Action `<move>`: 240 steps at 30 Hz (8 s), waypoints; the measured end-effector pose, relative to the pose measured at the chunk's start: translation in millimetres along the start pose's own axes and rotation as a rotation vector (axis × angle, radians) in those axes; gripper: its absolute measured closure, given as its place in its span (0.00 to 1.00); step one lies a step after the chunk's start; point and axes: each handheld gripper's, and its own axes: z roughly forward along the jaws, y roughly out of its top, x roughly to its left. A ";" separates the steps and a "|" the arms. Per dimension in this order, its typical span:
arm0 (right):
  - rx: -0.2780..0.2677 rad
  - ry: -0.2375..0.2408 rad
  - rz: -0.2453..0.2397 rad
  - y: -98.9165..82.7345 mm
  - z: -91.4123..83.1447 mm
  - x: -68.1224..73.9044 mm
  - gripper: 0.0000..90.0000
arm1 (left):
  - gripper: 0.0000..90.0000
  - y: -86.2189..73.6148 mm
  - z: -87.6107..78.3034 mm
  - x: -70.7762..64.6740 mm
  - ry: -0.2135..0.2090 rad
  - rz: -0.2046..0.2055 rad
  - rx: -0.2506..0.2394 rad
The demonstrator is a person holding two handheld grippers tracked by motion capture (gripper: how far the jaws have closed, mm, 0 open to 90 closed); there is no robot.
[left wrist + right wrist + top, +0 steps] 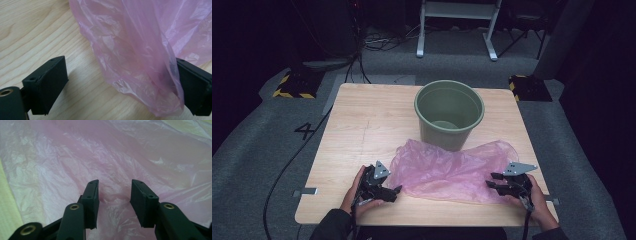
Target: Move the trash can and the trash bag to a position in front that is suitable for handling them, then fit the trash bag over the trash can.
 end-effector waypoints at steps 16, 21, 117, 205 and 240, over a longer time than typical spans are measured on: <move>-0.014 -0.134 0.067 -1.7 -3.1 -34.7 0.65 | 0.15 11.5 -6.7 -9.5 -0.044 0.092 0.001; -0.061 -0.144 0.071 4.0 -11.4 -28.5 0.58 | 0.18 8.5 -24.3 -6.4 -0.054 0.073 -0.052; -0.193 -0.031 -0.087 30.9 23.4 22.4 1.00 | 0.12 -16.6 -16.9 28.3 0.006 -0.004 -0.014; -0.700 -0.263 -0.143 106.2 -109.8 26.2 1.00 | 0.18 0.4 -17.3 14.0 -0.040 0.099 -0.020; -0.615 -0.434 -0.029 152.3 -87.1 -29.0 1.00 | 0.18 110.2 -76.2 8.5 -0.055 0.155 -0.347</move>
